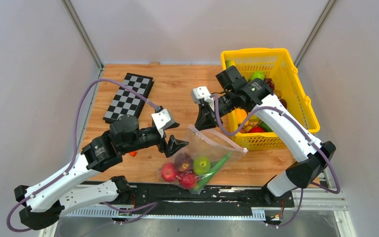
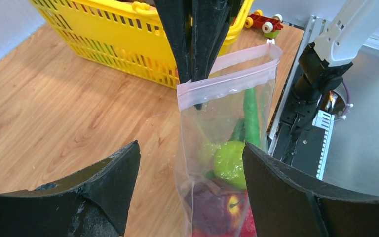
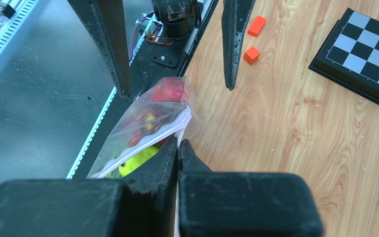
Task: Place the food in the zip-top bag and seal the zipper
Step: Adjust the zipper food storage bag at the center of the board.
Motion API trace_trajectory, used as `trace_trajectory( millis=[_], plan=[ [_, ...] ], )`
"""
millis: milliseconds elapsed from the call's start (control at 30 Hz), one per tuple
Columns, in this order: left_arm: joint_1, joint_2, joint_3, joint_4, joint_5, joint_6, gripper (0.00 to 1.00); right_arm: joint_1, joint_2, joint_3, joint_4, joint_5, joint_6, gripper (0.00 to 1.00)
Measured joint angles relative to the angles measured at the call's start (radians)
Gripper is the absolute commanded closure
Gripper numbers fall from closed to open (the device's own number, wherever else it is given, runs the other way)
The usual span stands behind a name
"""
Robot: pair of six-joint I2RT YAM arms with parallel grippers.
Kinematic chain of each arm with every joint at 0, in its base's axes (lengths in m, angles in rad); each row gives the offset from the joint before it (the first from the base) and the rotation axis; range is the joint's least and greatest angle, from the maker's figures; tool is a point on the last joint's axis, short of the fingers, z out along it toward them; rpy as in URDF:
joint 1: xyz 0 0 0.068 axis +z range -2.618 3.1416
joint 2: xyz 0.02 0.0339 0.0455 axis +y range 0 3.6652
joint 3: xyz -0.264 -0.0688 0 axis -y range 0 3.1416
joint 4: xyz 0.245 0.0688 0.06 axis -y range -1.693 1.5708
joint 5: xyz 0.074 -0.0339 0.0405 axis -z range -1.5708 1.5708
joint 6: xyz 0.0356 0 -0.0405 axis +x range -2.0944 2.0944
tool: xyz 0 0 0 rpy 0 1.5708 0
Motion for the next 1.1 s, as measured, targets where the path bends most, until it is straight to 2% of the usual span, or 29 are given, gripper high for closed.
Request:
trace_trajectory(
  millis=[267, 400, 567, 700, 767, 800, 833, 900, 933, 967, 1033, 1100],
  plan=[
    [0.004, 0.029, -0.013, 0.004, 0.028, 0.007, 0.17, 0.022, -0.027, -0.001, -0.003, 0.004, 0.002, 1.0],
    [0.011, 0.064, -0.013, 0.033, 0.09, 0.012, 0.24, 0.038, -0.071, -0.003, 0.004, 0.005, 0.015, 1.0],
    [0.014, 0.099, -0.015, 0.063, 0.146, 0.014, 0.48, 0.046, -0.108, -0.012, 0.013, 0.008, 0.024, 1.0],
    [0.015, 0.088, -0.037, 0.08, 0.163, 0.008, 0.78, 0.046, -0.113, -0.02, 0.04, 0.015, 0.039, 0.98],
    [0.018, 0.079, -0.045, 0.084, 0.164, 0.004, 0.88, 0.046, -0.117, -0.033, 0.067, 0.022, 0.062, 0.96],
    [0.018, 0.074, -0.046, 0.084, 0.163, 0.002, 0.93, 0.046, -0.121, -0.043, 0.089, 0.027, 0.08, 0.93],
    [0.018, 0.071, -0.048, 0.084, 0.161, -0.002, 0.96, 0.046, -0.127, -0.055, 0.111, 0.036, 0.099, 0.85],
    [0.019, 0.065, -0.052, 0.084, 0.154, -0.007, 1.0, 0.046, -0.147, -0.086, 0.17, 0.064, 0.151, 0.67],
    [0.019, 0.061, -0.057, 0.087, 0.147, -0.007, 1.0, 0.046, -0.163, -0.106, 0.205, 0.083, 0.185, 0.54],
    [0.019, 0.057, -0.063, 0.091, 0.143, -0.01, 1.0, 0.047, -0.179, -0.126, 0.241, 0.108, 0.219, 0.47],
    [0.019, 0.048, -0.076, 0.097, 0.127, -0.013, 1.0, 0.048, -0.215, -0.158, 0.307, 0.171, 0.29, 0.36],
    [0.019, 0.032, -0.098, 0.111, 0.103, -0.019, 1.0, 0.048, -0.265, -0.196, 0.389, 0.267, 0.373, 0.3]
  ],
)
